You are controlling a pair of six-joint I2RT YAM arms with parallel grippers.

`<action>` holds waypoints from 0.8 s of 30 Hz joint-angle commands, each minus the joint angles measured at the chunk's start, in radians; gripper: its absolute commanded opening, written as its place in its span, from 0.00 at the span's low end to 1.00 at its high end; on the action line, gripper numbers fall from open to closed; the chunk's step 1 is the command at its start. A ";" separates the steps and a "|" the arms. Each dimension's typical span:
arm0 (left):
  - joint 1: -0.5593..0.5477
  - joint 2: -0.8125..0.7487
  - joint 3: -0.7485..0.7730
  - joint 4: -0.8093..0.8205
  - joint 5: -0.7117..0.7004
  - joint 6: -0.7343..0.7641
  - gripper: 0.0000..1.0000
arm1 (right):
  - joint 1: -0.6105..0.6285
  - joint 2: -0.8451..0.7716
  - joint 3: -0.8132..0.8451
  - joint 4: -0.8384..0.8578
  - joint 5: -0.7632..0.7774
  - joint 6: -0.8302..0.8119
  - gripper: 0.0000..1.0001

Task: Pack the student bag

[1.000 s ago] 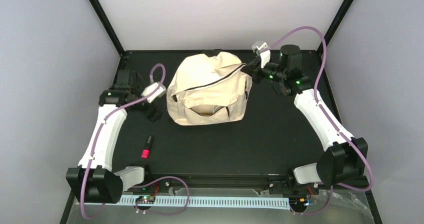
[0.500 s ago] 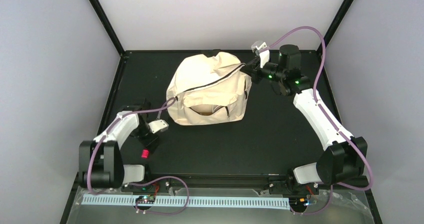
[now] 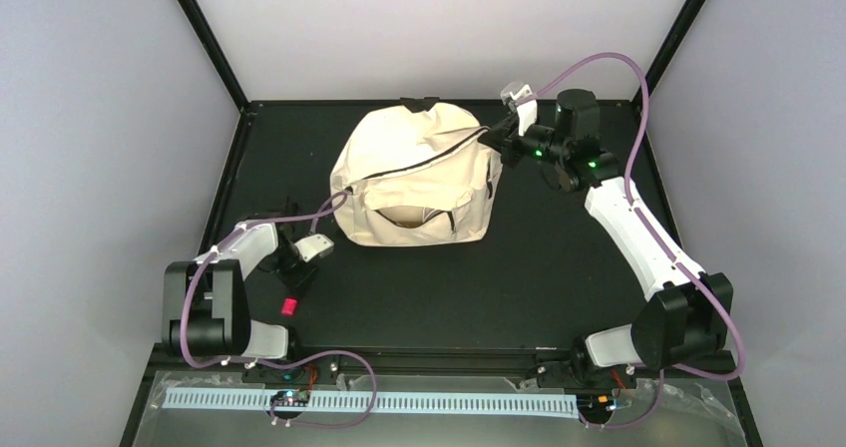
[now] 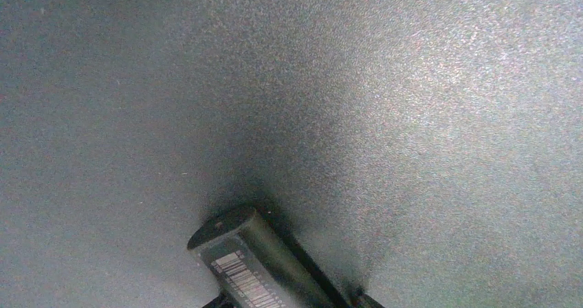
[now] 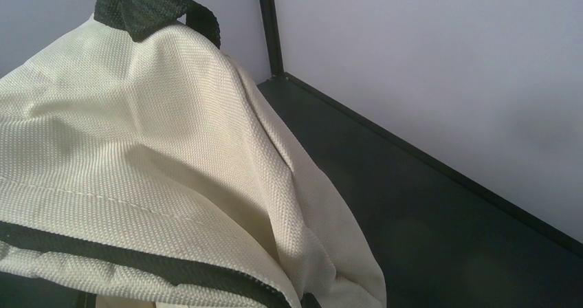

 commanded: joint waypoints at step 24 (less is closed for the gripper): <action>0.225 -0.207 0.094 0.018 0.132 -0.058 0.03 | 0.000 -0.037 0.006 0.040 0.024 0.014 0.01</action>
